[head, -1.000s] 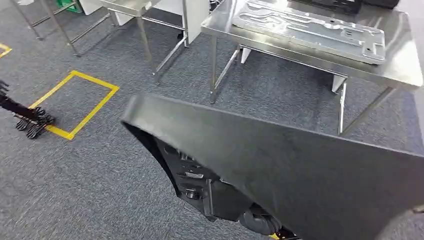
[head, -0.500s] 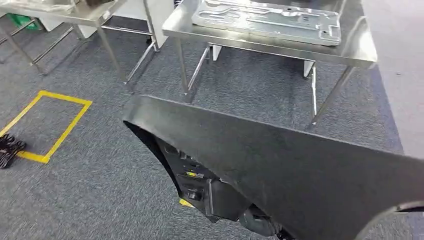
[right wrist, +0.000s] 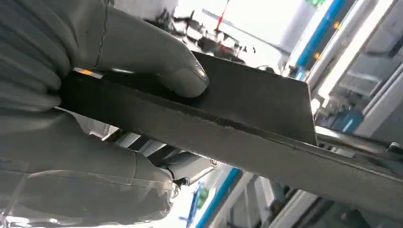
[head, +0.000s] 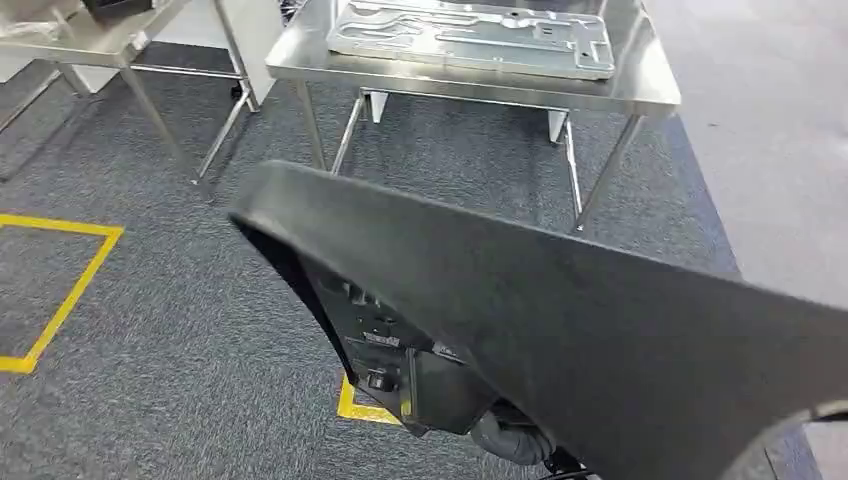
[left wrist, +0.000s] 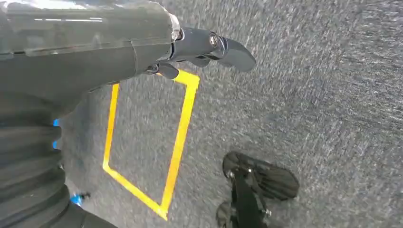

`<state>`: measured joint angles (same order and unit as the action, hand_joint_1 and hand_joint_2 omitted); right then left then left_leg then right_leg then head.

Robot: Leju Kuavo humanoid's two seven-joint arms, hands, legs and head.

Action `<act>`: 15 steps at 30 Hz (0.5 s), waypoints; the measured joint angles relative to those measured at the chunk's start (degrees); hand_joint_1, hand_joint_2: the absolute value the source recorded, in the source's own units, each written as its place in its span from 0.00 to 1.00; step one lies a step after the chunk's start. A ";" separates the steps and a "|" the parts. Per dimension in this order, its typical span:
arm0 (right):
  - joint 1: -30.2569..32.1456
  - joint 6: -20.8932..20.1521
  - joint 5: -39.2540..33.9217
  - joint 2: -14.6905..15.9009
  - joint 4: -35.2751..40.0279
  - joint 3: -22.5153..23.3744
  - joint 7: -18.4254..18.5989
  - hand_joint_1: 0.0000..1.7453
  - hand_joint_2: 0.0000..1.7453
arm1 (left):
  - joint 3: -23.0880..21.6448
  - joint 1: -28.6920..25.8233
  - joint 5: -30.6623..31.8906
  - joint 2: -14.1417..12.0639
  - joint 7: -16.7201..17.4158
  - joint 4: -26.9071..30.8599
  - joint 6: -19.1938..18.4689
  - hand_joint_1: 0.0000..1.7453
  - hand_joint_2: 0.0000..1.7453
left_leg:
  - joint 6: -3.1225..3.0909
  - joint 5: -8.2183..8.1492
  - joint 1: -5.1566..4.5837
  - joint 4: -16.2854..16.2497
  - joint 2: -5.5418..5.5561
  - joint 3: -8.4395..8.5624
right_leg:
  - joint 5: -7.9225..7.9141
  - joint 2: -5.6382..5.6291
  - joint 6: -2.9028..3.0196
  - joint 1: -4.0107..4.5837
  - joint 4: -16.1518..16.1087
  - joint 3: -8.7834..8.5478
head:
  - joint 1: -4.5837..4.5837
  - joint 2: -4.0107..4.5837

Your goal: Take the parts from the cabinet and place them on the table.

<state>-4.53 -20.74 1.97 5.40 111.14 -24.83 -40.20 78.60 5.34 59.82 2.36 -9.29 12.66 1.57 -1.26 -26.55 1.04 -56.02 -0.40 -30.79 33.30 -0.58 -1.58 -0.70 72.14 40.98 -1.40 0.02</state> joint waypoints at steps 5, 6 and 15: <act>-0.13 0.24 0.33 -0.37 -0.37 0.00 0.00 1.00 1.00 | 0.00 0.12 0.07 -0.02 -0.11 0.00 -0.35 0.00 1.00 | 0.49 -0.34 0.05 -0.21 -1.21 0.23 | -6.36 0.75 -0.17 -0.61 -8.29 -4.77 | 0.00 0.00; -0.39 0.24 0.39 -0.59 -0.39 0.00 0.00 1.00 1.00 | 0.00 0.14 0.04 -0.02 -0.22 0.00 -0.50 0.00 1.00 | 0.80 -0.53 0.02 -0.41 -1.23 0.30 | -7.74 1.46 0.16 -0.58 -13.19 -7.60 | 0.00 0.00; -1.30 0.63 1.05 -1.97 -0.55 0.00 0.00 1.00 1.00 | -0.02 0.19 0.17 -0.28 -0.50 0.00 -0.87 0.00 1.00 | 3.43 -8.18 0.10 -14.45 -0.18 -6.04 | -6.86 0.76 2.91 -0.12 -15.12 -8.48 | -0.02 0.00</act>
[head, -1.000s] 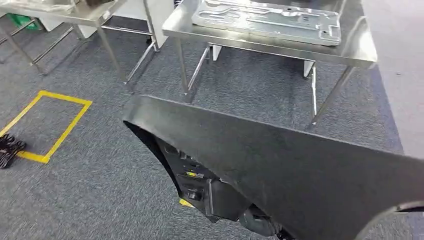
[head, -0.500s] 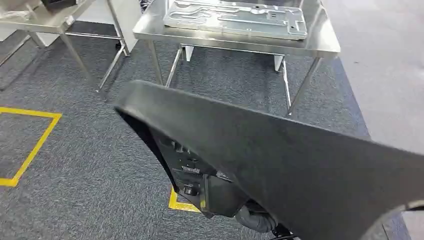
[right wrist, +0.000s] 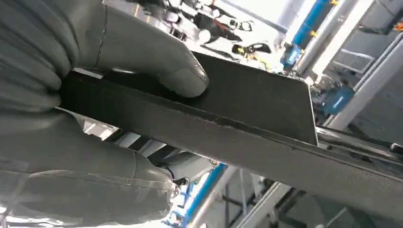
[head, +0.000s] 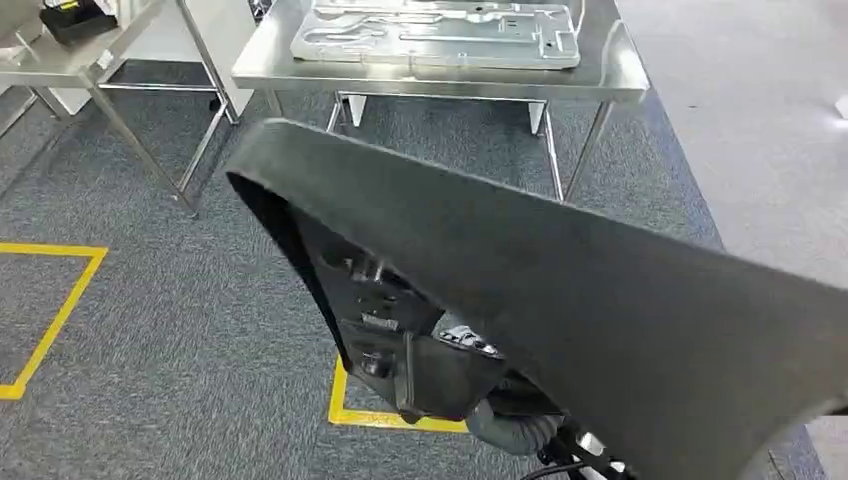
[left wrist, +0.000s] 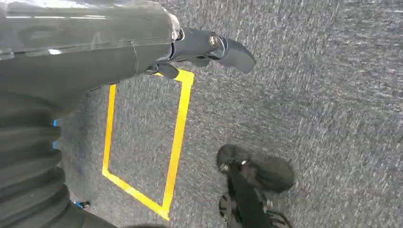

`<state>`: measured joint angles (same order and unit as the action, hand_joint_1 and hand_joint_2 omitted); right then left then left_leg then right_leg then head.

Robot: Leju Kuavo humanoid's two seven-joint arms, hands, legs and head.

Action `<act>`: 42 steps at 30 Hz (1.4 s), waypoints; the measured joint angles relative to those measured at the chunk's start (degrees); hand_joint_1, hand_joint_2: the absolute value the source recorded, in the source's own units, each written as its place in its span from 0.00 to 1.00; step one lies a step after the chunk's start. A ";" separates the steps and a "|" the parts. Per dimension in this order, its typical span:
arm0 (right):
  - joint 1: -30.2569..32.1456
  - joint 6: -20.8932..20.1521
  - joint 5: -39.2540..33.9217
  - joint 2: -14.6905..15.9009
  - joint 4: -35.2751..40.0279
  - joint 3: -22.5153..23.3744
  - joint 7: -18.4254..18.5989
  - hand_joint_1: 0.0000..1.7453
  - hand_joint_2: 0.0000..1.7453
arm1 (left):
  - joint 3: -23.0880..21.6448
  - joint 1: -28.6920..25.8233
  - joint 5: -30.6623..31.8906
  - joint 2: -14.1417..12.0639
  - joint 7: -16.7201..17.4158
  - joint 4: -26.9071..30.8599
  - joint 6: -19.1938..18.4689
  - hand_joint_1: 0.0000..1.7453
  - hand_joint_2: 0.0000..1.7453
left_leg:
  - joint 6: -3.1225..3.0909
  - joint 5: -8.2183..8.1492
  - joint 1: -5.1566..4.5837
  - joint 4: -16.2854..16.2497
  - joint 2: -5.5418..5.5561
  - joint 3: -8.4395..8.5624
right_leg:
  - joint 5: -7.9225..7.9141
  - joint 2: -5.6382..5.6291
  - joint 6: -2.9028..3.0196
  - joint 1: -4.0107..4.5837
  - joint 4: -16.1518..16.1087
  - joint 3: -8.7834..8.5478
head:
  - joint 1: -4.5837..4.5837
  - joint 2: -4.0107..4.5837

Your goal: Take the parts from the cabinet and place them on the table.

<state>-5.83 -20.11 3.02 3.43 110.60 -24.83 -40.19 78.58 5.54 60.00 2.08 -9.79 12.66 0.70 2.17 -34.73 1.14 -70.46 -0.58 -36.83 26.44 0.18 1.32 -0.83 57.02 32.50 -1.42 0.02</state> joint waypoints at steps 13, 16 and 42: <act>-0.07 0.28 0.44 -0.37 -0.24 0.04 0.00 1.00 1.00 | -0.13 0.04 0.35 -0.48 0.02 0.00 -0.42 0.00 1.00 | -3.60 8.02 -0.31 14.13 0.34 5.99 | 2.63 -0.82 -2.65 0.39 3.88 -0.19 | 0.02 0.00; -0.07 0.28 0.44 -0.37 -0.24 0.04 0.00 1.00 1.00 | -0.13 0.04 0.35 -0.48 0.02 0.00 -0.42 0.00 1.00 | -3.60 8.02 -0.31 14.13 0.34 5.99 | 2.63 -0.82 -2.65 0.39 3.88 -0.19 | 0.02 0.00; 0.19 0.59 0.26 -0.70 -0.28 0.15 0.02 1.00 1.00 | -0.18 -0.31 0.50 -0.74 0.09 0.00 -0.52 0.00 1.00 | -2.91 9.57 -1.30 12.04 0.31 1.49 | 4.08 -0.95 -1.14 0.82 0.73 -4.88 | 0.02 0.00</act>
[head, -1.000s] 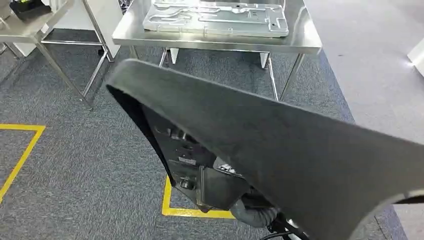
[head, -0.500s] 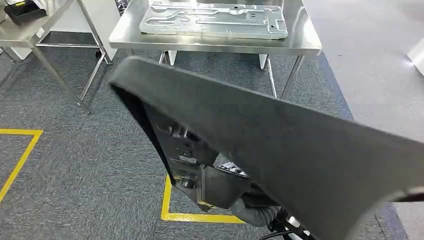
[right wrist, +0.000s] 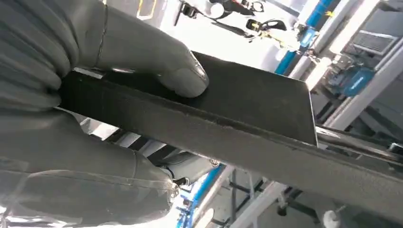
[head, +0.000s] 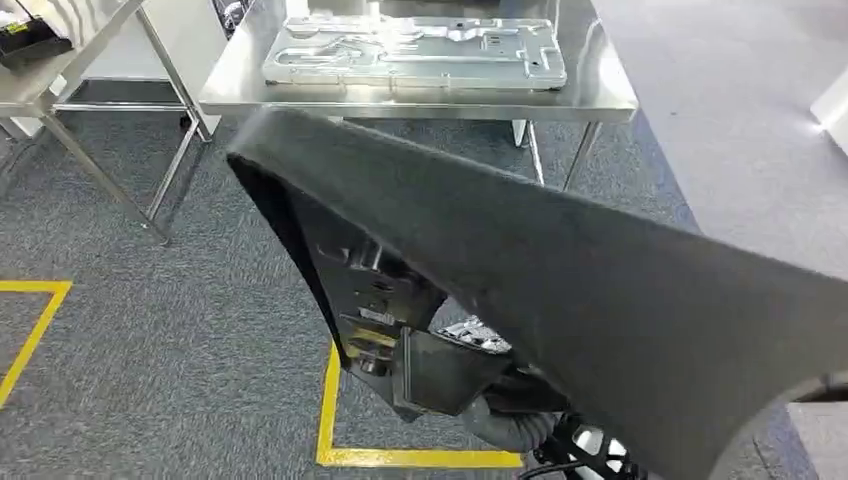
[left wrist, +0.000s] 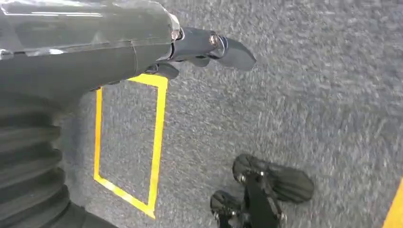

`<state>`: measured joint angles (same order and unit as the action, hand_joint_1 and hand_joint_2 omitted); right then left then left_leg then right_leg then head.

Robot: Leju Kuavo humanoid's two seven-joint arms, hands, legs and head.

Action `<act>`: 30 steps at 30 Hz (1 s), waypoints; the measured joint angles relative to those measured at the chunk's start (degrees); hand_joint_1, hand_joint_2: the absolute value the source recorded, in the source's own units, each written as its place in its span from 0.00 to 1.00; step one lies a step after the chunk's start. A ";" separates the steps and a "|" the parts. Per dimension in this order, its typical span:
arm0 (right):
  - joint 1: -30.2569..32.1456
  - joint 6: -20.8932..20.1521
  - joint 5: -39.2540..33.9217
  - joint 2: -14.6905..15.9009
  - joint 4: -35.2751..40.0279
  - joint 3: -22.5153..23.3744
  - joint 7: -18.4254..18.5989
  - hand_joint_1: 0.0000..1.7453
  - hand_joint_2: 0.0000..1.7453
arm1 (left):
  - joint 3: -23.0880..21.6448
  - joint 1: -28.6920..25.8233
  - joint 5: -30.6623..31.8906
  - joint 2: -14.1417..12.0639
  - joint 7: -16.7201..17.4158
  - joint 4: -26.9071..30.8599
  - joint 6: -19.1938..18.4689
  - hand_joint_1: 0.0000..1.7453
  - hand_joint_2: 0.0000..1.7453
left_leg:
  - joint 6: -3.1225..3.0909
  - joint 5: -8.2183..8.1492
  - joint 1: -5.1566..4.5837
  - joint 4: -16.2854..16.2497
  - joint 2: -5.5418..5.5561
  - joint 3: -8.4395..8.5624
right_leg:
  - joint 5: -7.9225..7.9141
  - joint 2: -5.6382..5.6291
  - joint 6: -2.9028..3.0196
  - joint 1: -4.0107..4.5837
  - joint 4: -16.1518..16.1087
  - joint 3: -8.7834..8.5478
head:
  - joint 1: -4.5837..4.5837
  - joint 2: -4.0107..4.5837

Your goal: Take the parts from the cabinet and place them on the table.

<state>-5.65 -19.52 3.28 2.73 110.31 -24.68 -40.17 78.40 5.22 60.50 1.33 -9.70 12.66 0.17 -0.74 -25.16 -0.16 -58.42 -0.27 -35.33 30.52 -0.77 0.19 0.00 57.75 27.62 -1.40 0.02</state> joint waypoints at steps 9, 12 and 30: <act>0.11 0.24 -0.92 0.11 0.61 1.03 -0.04 1.00 1.00 | -0.04 0.19 0.02 0.00 -0.11 0.00 -0.20 0.00 1.00 | -1.07 -1.96 0.69 1.14 0.18 3.88 | 3.45 0.46 -2.04 -0.92 14.99 11.39 | 0.00 0.00; 0.09 0.24 -1.14 0.13 0.90 1.31 -0.02 1.00 1.00 | -0.04 0.17 0.02 0.00 -0.24 0.00 -0.33 0.00 1.00 | -0.30 -3.38 0.81 1.24 0.26 5.43 | -5.98 0.92 -1.68 -1.04 1.57 7.22 | 0.00 0.00; 1.80 0.13 -1.95 0.24 3.58 1.38 0.02 1.00 1.00 | -0.04 0.06 -0.35 -0.28 -0.87 0.02 -0.39 0.00 1.00 | 0.27 -0.79 -0.11 -0.20 0.94 0.37 | -0.40 -1.16 0.51 -0.19 -0.02 1.86 | -0.02 0.00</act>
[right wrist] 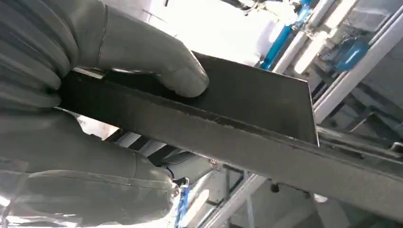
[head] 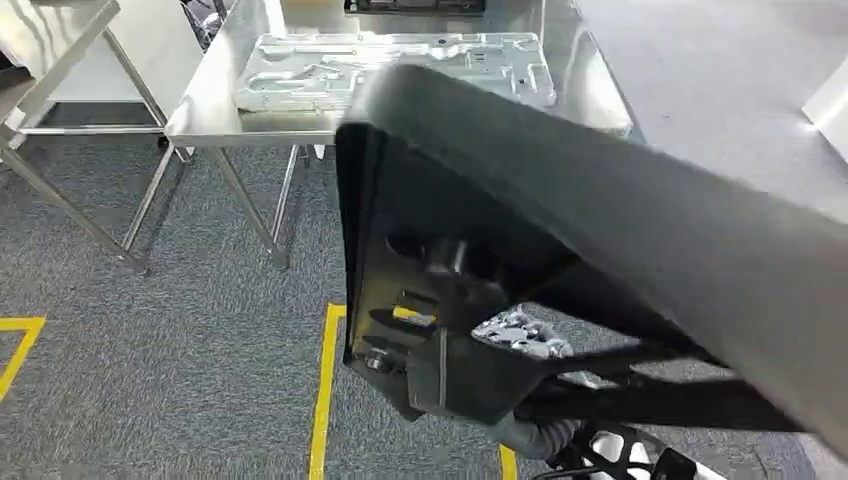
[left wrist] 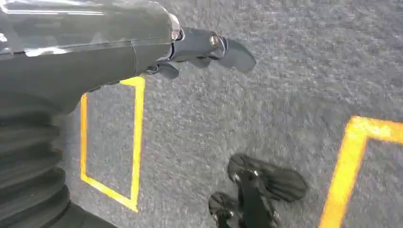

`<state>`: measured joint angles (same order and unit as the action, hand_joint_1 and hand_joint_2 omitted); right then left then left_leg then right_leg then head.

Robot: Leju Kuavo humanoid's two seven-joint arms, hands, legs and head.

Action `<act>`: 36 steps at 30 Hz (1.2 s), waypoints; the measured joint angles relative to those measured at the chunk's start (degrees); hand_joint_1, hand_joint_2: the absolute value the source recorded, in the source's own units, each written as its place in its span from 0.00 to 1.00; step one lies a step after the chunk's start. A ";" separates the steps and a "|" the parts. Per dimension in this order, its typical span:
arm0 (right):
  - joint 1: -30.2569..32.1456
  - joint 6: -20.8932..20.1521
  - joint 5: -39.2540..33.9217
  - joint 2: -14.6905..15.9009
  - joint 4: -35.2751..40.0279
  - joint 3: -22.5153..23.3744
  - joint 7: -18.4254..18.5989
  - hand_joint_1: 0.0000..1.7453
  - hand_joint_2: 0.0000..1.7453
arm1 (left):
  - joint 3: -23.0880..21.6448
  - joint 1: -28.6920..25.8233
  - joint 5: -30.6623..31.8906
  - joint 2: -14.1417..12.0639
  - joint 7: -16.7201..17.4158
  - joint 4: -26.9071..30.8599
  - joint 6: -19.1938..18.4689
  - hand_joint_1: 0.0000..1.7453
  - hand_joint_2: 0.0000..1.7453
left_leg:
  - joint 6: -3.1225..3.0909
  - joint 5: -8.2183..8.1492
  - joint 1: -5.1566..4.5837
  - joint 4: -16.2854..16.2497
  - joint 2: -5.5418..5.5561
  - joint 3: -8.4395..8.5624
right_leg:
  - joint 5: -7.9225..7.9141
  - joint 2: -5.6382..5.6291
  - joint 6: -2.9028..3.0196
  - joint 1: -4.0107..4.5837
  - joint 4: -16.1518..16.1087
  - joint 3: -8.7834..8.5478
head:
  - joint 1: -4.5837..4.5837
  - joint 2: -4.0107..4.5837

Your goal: Take the parts from the cabinet and place them on the table.

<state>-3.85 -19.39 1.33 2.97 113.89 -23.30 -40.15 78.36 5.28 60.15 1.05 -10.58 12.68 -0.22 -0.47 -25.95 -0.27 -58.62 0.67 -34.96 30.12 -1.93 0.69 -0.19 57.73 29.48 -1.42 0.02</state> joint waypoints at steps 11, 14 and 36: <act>-0.21 1.12 0.79 0.61 0.79 -0.02 -0.04 1.00 1.00 | 0.00 0.04 -0.50 0.24 -0.24 -0.02 -0.26 0.00 1.00 | -1.01 -2.28 0.96 1.62 -0.28 5.30 | -1.77 1.68 -2.51 -0.89 9.80 8.79 | 0.02 0.00; -0.82 1.20 0.46 0.83 0.79 -0.02 -0.04 1.00 1.00 | 0.00 0.17 -0.50 0.28 -0.22 0.00 -0.28 0.00 1.00 | 0.13 -3.84 0.61 1.31 -0.17 6.41 | -4.67 2.04 -2.10 -0.53 0.80 5.05 | 0.00 0.00; -0.54 0.94 -0.11 1.03 2.19 0.00 -0.06 1.00 1.00 | 0.00 0.15 -0.68 -0.02 -0.15 0.00 -0.04 0.00 1.00 | -1.50 0.19 0.72 2.36 -0.53 3.41 | 3.58 1.35 -1.76 0.06 6.67 2.42 | 0.02 0.00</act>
<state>-4.39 -18.45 1.22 4.00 116.08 -23.30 -40.22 78.36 5.43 59.47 1.03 -10.73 12.68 -0.26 -1.97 -25.76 0.45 -56.26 0.14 -31.55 33.70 -0.58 -1.07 -0.13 64.40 31.91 -1.40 0.02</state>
